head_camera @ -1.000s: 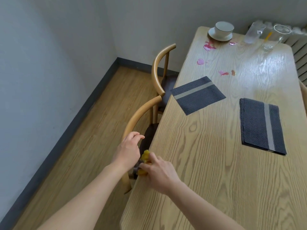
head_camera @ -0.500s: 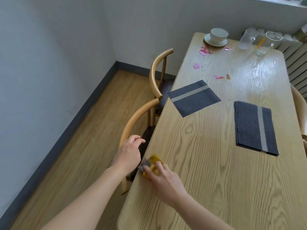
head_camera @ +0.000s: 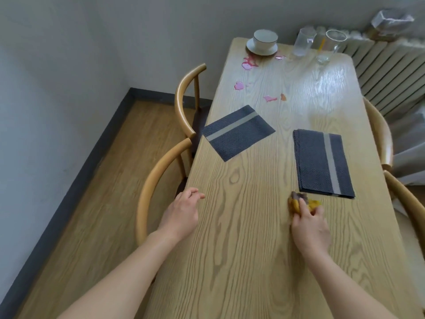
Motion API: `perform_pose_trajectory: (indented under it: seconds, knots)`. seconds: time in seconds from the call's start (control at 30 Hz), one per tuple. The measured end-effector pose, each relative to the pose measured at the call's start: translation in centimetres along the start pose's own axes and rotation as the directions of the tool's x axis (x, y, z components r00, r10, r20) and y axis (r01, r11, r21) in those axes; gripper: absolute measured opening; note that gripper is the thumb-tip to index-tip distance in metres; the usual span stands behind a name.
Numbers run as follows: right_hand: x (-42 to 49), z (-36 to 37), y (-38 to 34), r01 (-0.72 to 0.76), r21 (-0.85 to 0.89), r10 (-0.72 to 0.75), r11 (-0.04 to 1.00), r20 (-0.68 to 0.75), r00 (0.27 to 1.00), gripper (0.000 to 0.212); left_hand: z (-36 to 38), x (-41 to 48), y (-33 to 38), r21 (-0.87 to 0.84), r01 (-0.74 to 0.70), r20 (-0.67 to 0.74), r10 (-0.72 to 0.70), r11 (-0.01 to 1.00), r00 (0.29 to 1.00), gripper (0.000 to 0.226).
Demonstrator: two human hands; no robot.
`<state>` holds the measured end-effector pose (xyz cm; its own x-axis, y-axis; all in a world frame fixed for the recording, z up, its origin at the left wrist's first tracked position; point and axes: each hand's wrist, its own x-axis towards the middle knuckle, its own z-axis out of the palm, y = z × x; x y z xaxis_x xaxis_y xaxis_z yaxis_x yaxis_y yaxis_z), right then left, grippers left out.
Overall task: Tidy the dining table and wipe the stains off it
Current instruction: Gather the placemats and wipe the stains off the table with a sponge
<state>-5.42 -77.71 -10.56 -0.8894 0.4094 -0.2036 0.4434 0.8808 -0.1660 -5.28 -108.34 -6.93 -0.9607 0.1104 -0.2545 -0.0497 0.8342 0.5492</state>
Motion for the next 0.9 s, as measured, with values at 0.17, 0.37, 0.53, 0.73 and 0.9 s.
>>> perform_pose_trajectory:
  seconds: [0.17, 0.37, 0.53, 0.73, 0.9]
  knots:
    - [-0.5, 0.2, 0.1, -0.073, 0.009, 0.074, 0.997, -0.038, 0.997, 0.052, 0.4, 1.2, 1.2, 0.004, -0.029, 0.027, 0.029, 1.000, 0.999, 0.045]
    - [-5.3, 1.8, -7.7, 0.388, 0.024, -0.388, 0.921, 0.108, 0.915, 0.059, 0.8, 2.1, 1.5, 0.031, -0.041, 0.032, 0.040, 0.999, 0.999, 0.045]
    - [-7.0, 3.7, -8.6, 0.651, 0.016, -0.643, 0.759, 0.183, 0.744, 0.061, 0.2, 2.4, 1.7, 0.051, -0.053, 0.004, 0.053, 0.997, 0.999, 0.045]
    - [-1.0, 0.1, -3.5, 0.346, 0.009, -0.346, 0.938, 0.093, 0.934, 0.055, -0.3, 2.6, 1.6, 0.068, -0.055, -0.013, 0.056, 0.996, 0.998, 0.044]
    - [1.3, -1.8, 2.1, -0.079, 0.069, 0.079, 0.994, 0.014, 0.997, 0.050, -0.3, 2.7, 1.9, 0.070, -0.072, -0.012, 0.073, 0.995, 0.997, 0.044]
